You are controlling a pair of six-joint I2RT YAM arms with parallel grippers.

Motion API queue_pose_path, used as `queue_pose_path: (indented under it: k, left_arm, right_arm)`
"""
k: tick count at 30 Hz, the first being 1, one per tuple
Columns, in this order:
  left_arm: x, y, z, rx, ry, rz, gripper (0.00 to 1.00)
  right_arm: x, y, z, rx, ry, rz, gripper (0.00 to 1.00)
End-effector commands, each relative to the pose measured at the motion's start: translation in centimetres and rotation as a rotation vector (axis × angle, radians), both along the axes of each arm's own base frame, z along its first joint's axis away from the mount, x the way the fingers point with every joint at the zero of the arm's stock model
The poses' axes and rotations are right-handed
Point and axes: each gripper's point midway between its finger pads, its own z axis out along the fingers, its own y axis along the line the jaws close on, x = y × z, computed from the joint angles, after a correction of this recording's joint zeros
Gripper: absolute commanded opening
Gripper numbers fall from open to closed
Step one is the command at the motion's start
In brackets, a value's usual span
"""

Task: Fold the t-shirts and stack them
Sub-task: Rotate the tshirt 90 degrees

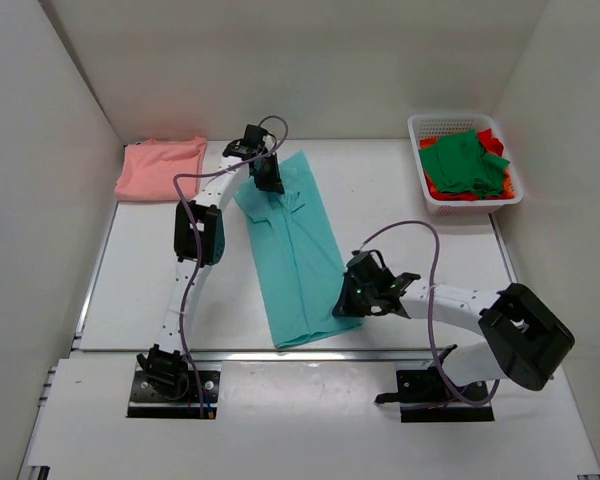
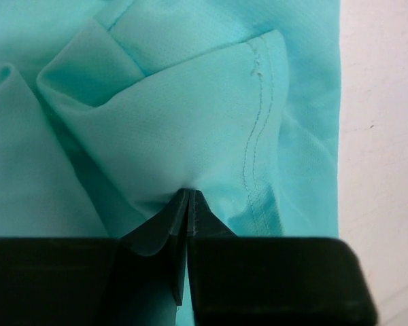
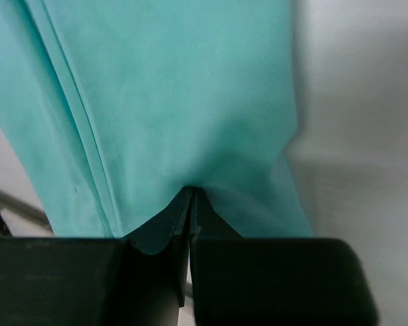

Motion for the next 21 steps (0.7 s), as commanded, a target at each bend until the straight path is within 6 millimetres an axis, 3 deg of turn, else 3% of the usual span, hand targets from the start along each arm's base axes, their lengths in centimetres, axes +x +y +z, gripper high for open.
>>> queue_pose_path:
  k: [1, 2, 3, 5, 8, 9, 10, 13, 14, 15, 16, 17, 18, 19, 20, 21]
  left_arm:
    - [-1.5, -0.4, -1.1, 0.031, 0.059, -0.046, 0.16]
    - [-1.6, -0.6, -2.3, 0.038, 0.078, -0.046, 0.16]
    - [-0.8, -0.9, -1.3, 0.015, 0.051, -0.046, 0.17]
    - [-1.0, -0.8, -2.5, -0.009, 0.069, -0.049, 0.15]
    - [-0.6, -1.8, 0.2, -0.062, 0.010, -0.086, 0.18]
    - [-0.3, -2.1, 2.0, -0.082, -0.016, -0.098, 0.19]
    - [0.3, -3.0, 5.6, -0.136, -0.075, -0.113, 0.21]
    - [0.2, -3.6, 17.7, -0.298, -0.231, -0.137, 0.25]
    - [-0.6, -4.1, 18.9, -0.331, -0.228, -0.156, 0.25]
    - [-1.8, -3.5, 22.0, -0.340, -0.261, -0.160, 0.27]
    - [-3.3, -3.1, 26.1, -0.341, -0.329, -0.172, 0.29]
    - [-5.4, -2.0, 28.3, -0.319, -0.358, -0.172, 0.30]
    - [-6.6, -1.2, 24.3, -0.274, -0.265, -0.145, 0.31]
    - [-9.2, 0.3, 23.4, -0.238, -0.247, -0.130, 0.30]
    - [-11.6, 1.4, 26.3, -0.236, -0.302, -0.123, 0.29]
    - [-14.6, 3.3, 24.0, -0.192, -0.251, -0.090, 0.23]
  right_arm:
    - [-2.5, 1.7, -2.0, -0.011, 0.068, -0.002, 0.00]
    - [-3.3, 2.5, -2.2, -0.004, 0.066, 0.033, 0.00]
    - [-3.8, 3.4, -2.4, 0.004, 0.067, 0.067, 0.00]
    - [-4.4, 4.4, -2.8, -0.001, 0.080, 0.115, 0.01]
    - [-4.2, 6.2, -1.7, -0.010, 0.024, 0.214, 0.00]
    - [-3.6, 7.0, -0.7, -0.027, -0.013, 0.241, 0.01]
    - [-3.0, 6.5, -0.3, -0.074, -0.050, 0.283, 0.02]
    - [0.4, 7.9, 5.0, -0.117, -0.234, 0.340, 0.06]
    - [0.8, 7.5, 5.7, -0.133, -0.260, 0.363, 0.08]
    - [1.6, 7.5, 7.2, -0.139, -0.320, 0.365, 0.17]
    - [2.1, 6.7, 7.8, -0.171, -0.348, 0.370, 0.16]
    - [2.9, 5.8, 8.1, -0.185, -0.353, 0.347, 0.15]
    - [3.7, 4.8, 8.5, -0.191, -0.360, 0.318, 0.03]
    - [3.7, 4.5, 8.6, -0.172, -0.354, 0.314, 0.00]
    - [4.3, 3.7, 8.9, -0.150, -0.352, 0.288, 0.00]
    - [4.4, 3.1, 8.9, -0.136, -0.350, 0.255, 0.00]
